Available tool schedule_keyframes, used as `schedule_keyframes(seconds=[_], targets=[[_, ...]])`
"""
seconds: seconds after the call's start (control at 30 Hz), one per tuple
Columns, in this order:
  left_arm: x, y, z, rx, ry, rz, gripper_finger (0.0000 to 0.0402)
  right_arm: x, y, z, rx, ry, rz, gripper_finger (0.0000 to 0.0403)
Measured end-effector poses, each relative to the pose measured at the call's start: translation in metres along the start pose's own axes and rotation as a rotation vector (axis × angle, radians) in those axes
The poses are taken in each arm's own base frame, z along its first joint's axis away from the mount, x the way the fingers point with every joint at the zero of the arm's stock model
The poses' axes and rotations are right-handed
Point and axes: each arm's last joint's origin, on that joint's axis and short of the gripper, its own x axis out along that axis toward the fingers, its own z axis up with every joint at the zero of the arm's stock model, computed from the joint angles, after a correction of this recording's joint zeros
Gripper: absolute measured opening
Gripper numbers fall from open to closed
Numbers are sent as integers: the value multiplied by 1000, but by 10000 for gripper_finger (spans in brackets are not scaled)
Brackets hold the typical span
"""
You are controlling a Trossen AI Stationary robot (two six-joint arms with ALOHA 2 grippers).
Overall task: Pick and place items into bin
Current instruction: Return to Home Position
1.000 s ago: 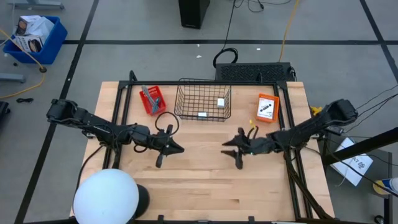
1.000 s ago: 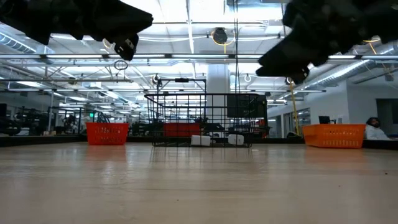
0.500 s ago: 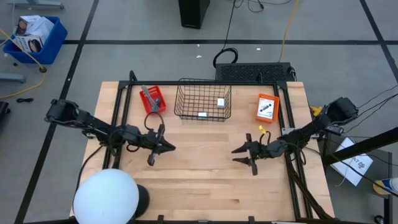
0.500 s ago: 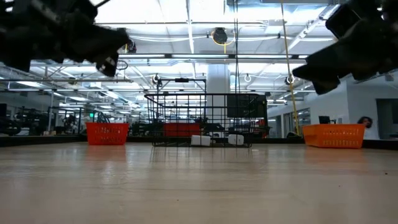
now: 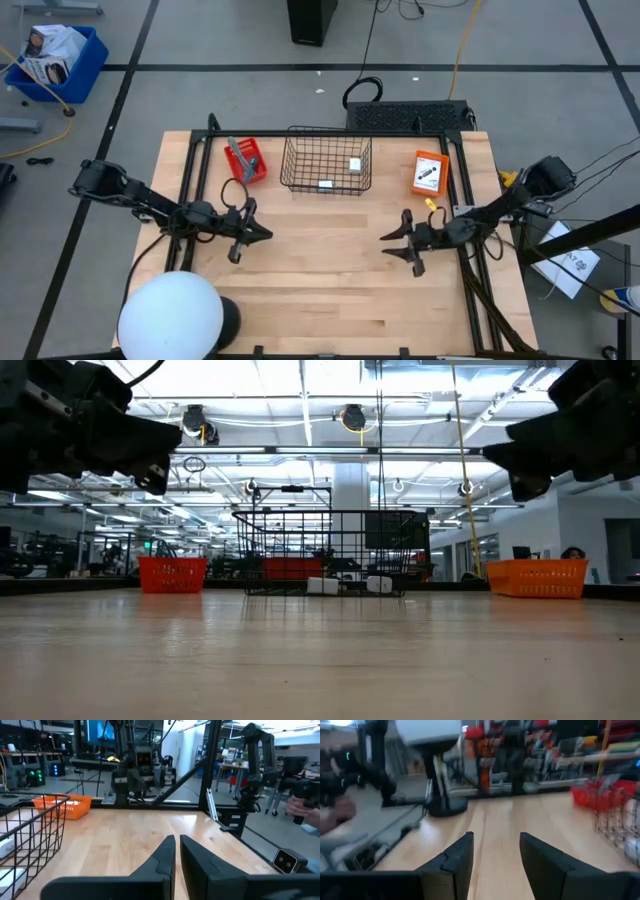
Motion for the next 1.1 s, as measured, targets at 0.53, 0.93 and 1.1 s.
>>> schedule_keyframes(seconds=[0.53,0.93,1.1], targets=[[-1,1,-1,8,24,0,31,-14,-3,14,-2,2,19,151],[-7,10,1,-14,73,-29,31,-38,-11,27,-12,1,13,151],[-11,10,8,-8,44,-18,31,-46,-16,23,-15,50,-72,151]])
